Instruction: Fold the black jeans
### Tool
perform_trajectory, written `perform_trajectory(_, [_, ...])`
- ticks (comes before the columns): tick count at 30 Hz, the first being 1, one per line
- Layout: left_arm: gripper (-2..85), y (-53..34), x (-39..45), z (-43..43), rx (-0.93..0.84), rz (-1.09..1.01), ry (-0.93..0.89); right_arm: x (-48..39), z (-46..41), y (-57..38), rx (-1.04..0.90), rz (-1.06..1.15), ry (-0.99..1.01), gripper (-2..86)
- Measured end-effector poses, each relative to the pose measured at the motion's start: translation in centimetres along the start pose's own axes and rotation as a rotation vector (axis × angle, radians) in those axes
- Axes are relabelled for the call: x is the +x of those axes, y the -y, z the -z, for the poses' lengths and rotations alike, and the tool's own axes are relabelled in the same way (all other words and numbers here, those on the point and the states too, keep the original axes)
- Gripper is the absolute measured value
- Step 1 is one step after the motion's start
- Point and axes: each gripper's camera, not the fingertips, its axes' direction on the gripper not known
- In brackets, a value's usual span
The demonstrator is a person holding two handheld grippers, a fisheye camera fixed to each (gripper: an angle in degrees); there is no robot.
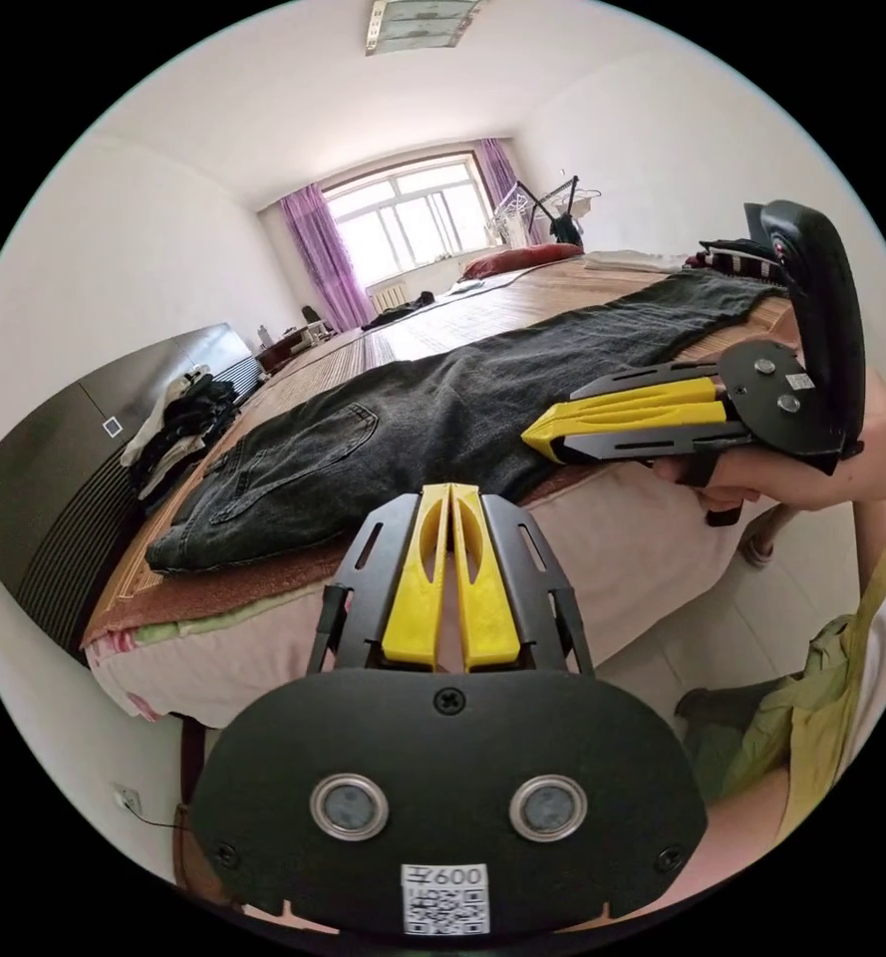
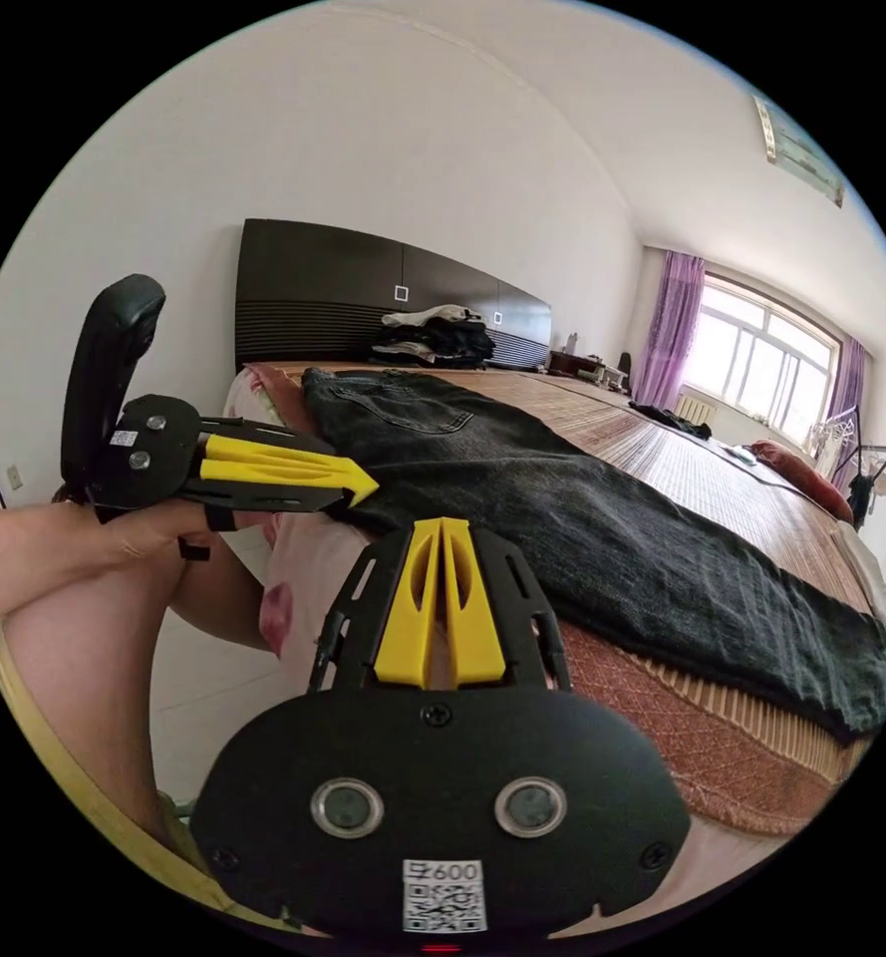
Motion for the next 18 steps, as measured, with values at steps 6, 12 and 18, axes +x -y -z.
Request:
perform_trajectory(6, [0.1, -2.3, 2.2, -1.4, 0.039, 0.095, 0.015, 2.9, -0.7, 3.5, -0.031, -0.038, -0.010, -0.9])
perform_trajectory(12, [0.1, -4.4, 4.9, -2.7, 0.097, 0.177, 0.072, 8.8, -1.3, 15.7, -0.126, 0.020, 0.341, -0.8])
perform_trajectory(18, [0.2, -5.9, 6.1, -4.2, 0.126, 0.204, 0.072, 19.5, -13.2, 23.1, -0.488, -0.004, 0.878, -0.8])
